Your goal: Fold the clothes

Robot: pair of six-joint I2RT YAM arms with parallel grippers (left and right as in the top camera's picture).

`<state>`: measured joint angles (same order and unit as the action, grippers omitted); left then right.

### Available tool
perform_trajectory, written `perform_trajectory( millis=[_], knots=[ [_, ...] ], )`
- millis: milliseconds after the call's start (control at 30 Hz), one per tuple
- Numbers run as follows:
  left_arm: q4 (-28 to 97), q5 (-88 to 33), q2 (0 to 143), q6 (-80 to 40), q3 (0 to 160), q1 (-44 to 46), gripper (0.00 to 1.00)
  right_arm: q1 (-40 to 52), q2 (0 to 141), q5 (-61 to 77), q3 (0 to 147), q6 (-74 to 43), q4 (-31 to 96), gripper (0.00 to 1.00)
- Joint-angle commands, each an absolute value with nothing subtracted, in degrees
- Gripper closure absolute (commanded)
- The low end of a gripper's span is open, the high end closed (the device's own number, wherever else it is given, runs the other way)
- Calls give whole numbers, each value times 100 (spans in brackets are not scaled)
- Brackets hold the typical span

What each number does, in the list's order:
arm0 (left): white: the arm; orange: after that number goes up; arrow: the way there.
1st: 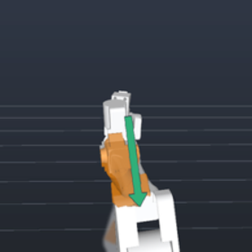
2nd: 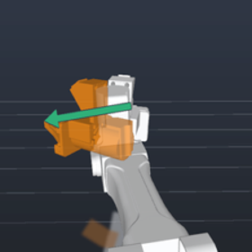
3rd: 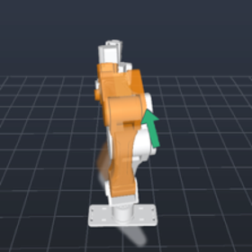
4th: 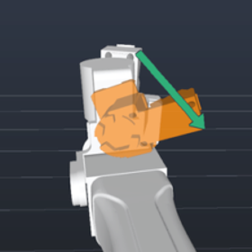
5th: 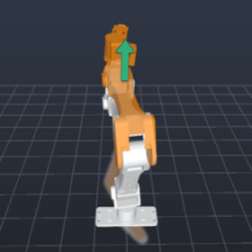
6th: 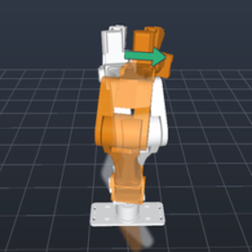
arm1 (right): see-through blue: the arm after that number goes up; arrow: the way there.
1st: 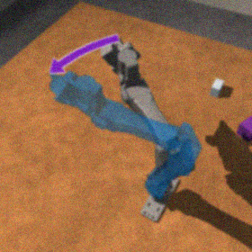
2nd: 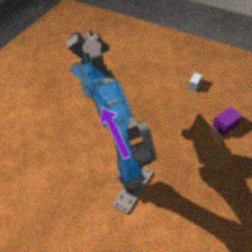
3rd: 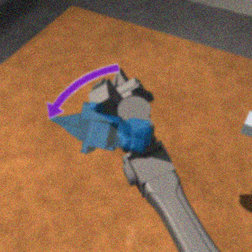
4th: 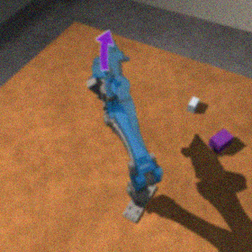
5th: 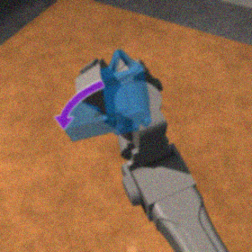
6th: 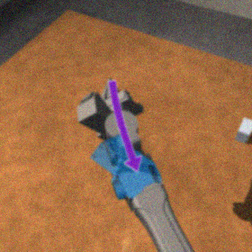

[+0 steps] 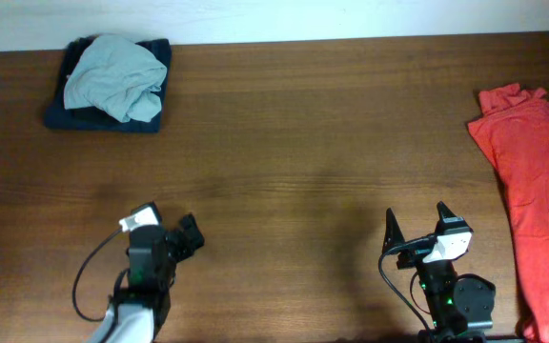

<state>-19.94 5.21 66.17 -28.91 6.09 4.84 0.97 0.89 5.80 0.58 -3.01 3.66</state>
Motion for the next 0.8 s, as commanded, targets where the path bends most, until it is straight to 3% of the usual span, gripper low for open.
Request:
perform_trajectory(
  millis=[0,300,500,767],
  knots=[
    [-2150,631,6084,-2860,32,486,1,145,47,530,32,-331,401,2],
    [-1103,908,4635,-2856,47,471,1,145,47,530,32,-331,401,2],
    [386,1052,2930,-2794,47,471,1,145,47,530,32,-333,401,2],
    [370,1033,2025,-2217,47,471,1,145,47,532,32,-331,401,1]
  ],
)
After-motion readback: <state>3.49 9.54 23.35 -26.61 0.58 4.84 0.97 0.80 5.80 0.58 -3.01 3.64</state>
